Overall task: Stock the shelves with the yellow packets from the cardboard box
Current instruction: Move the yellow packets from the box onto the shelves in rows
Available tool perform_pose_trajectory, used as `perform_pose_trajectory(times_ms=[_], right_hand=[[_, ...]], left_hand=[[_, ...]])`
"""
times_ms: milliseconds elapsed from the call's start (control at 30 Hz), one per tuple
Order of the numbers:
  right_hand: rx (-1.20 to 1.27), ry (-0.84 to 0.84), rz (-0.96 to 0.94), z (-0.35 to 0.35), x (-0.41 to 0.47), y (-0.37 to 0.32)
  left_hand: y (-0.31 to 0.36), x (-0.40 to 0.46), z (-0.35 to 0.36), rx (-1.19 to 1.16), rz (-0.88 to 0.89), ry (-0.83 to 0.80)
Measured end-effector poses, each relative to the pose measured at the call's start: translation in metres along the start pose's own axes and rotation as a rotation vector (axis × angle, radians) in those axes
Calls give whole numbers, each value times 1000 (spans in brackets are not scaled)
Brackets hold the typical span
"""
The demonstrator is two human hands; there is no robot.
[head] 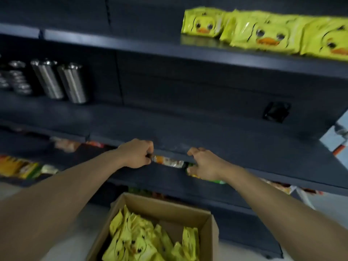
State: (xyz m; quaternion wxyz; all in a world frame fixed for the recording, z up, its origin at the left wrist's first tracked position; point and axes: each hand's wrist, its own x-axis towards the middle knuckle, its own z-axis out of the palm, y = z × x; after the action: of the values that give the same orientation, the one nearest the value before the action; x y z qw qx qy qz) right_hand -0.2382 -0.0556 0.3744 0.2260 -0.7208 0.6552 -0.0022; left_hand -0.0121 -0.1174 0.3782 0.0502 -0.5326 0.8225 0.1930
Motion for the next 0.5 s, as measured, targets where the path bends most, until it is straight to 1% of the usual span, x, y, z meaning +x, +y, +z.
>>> perform_pose_trajectory(times_ms=[233, 400, 500], right_hand=[[36, -274, 28, 118, 2, 29], [79, -427, 75, 195, 4, 45], [107, -479, 113, 241, 8, 53]], left_hand=[[-35, -25, 121, -42, -156, -183], [-63, -40, 192, -85, -259, -328], [-85, -44, 227, -78, -308, -356]])
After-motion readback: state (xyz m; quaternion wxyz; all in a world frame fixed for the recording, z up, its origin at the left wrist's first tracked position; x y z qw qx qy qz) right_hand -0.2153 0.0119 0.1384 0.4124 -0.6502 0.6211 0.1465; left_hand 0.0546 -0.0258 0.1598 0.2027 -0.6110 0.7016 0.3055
